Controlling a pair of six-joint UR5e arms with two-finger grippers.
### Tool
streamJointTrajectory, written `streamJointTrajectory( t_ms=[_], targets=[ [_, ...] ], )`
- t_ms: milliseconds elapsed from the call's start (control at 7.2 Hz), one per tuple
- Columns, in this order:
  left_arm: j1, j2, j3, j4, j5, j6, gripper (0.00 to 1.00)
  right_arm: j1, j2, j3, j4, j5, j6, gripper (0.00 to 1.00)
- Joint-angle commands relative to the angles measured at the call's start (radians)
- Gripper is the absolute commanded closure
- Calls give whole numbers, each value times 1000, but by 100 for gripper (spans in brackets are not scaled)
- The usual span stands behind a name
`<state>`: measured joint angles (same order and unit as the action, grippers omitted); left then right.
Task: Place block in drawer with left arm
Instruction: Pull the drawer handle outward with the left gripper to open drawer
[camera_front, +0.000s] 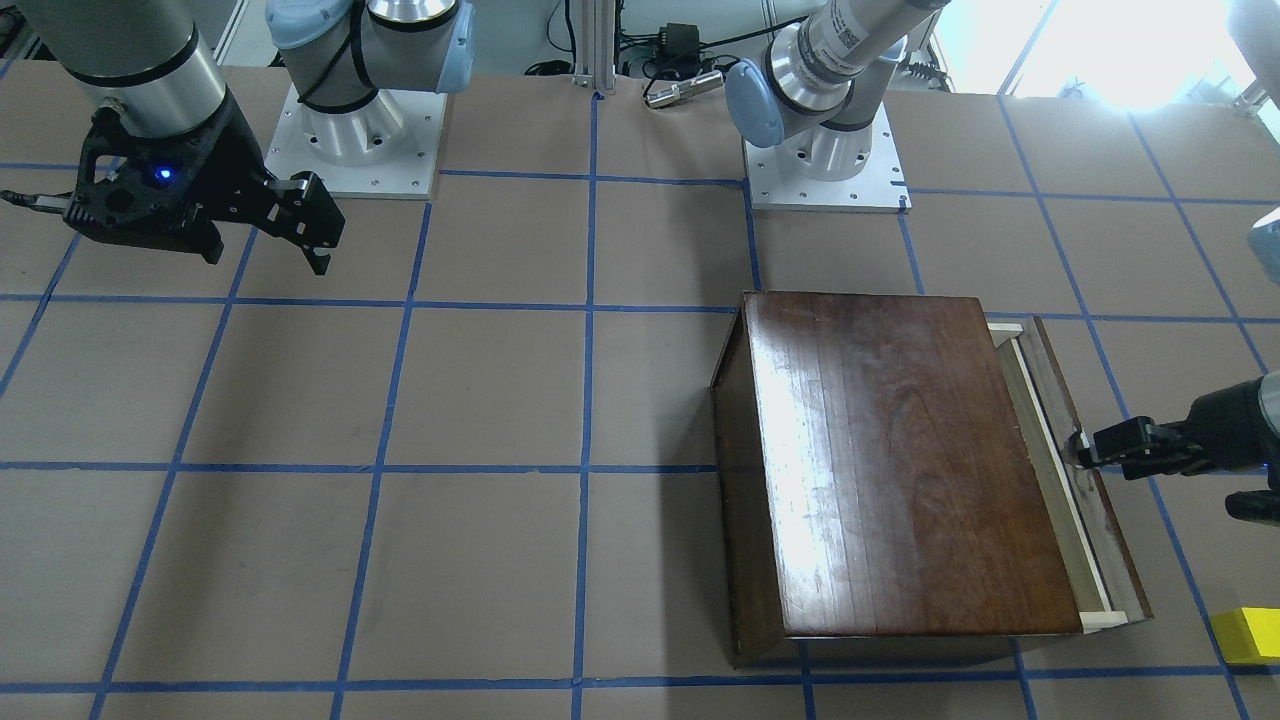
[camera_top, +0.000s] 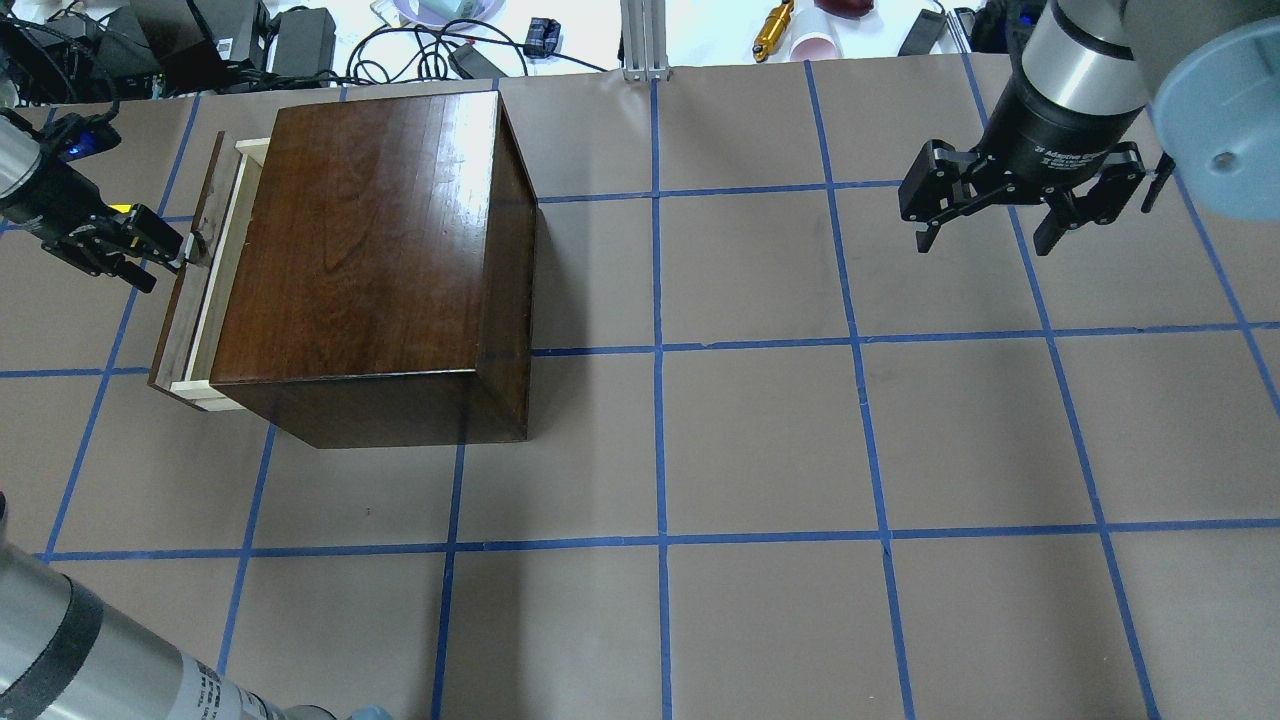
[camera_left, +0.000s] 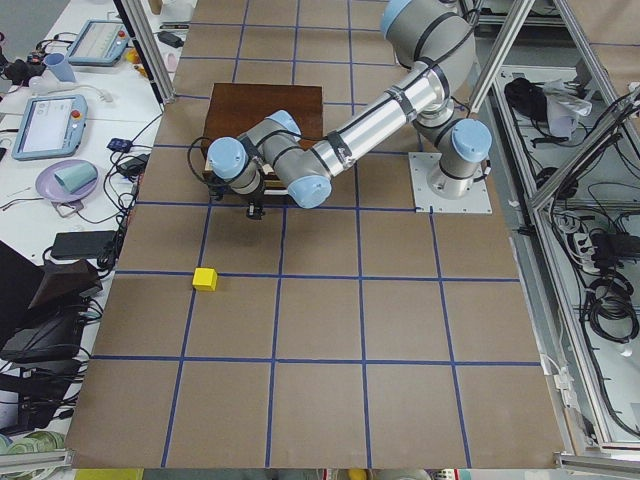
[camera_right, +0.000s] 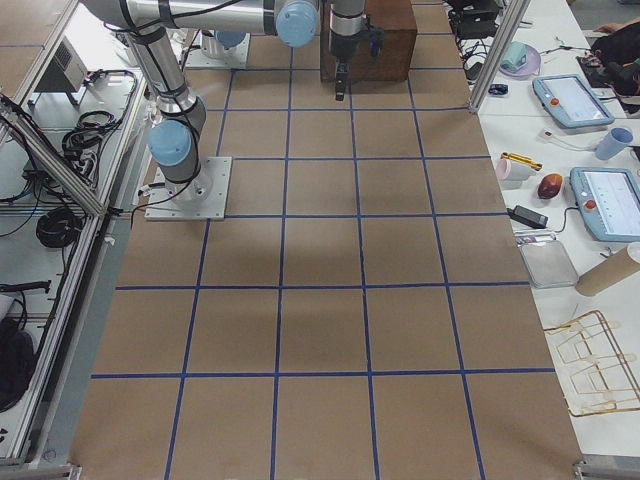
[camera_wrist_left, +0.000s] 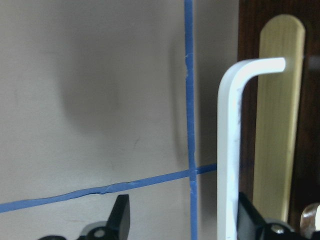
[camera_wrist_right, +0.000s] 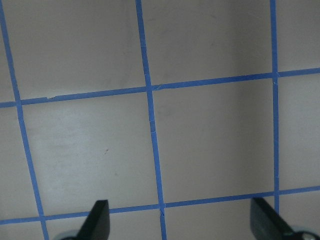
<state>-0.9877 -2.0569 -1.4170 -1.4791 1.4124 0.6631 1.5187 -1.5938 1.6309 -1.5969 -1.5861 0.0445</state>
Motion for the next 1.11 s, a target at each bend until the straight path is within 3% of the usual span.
streamJointTrajectory(
  t_ms=[0,694,972],
  targets=[
    [10,0,6,10,43,4,26,0,0,0,0,0,0,0],
    [34,3,15,10,94,3,24,0,0,0,0,-2,0,0],
    [34,12,50,5,94,-8,11,0,0,0,0,0,0,0]
  ],
)
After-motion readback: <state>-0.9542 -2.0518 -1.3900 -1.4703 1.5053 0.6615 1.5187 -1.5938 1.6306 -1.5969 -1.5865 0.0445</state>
